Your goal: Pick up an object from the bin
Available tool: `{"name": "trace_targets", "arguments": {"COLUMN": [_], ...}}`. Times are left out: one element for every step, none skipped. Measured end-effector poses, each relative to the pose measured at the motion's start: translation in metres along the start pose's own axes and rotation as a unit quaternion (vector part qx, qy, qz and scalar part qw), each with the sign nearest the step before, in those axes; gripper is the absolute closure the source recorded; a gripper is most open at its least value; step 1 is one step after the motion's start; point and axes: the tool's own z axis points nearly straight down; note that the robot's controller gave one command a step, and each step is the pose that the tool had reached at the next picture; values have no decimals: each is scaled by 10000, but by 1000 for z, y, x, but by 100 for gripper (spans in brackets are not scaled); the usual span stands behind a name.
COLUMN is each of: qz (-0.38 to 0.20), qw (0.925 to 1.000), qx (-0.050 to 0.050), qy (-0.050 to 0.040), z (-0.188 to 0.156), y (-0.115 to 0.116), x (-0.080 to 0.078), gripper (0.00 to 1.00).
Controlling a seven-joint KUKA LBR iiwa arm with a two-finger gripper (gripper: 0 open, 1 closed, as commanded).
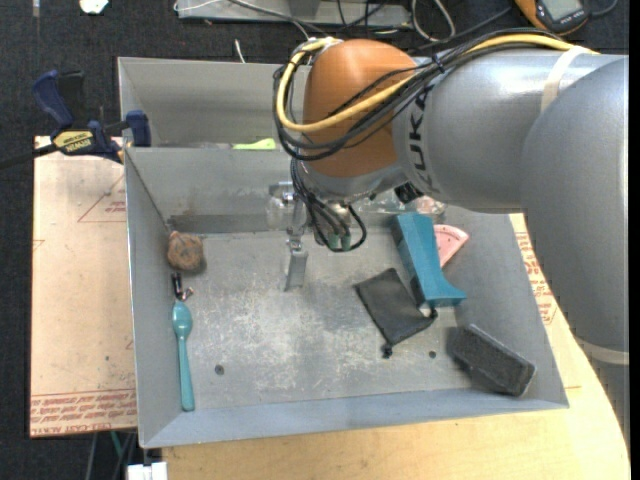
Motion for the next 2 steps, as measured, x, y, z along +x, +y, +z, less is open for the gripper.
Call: {"name": "trace_targets", "arguments": {"qz": [294,296], "qw": [9996,9996], "qx": [-5,-10], "qy": [10,-35], "z": [-26,22], "y": [-19,-21], "x": [7,1], "gripper": [0,0]}}
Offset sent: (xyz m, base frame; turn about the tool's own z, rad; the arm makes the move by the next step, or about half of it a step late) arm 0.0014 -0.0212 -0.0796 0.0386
